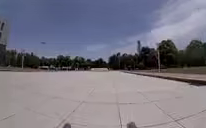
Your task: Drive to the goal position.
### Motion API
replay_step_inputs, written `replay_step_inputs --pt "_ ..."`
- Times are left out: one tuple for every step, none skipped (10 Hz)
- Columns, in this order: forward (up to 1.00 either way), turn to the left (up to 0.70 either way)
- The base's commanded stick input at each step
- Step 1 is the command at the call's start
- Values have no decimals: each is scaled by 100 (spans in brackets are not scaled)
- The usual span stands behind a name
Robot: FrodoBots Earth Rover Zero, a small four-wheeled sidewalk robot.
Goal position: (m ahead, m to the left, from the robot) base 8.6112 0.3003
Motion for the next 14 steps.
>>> replay_step_inputs --pt "45 3" --pt "45 3" --pt "45 3" --pt "45 3" --pt "45 3" --pt "45 3" --pt "45 3" --pt "45 3" --pt "45 3" --pt "45 3" --pt "45 3" --pt "45 3" --pt "45 3" --pt "45 3"
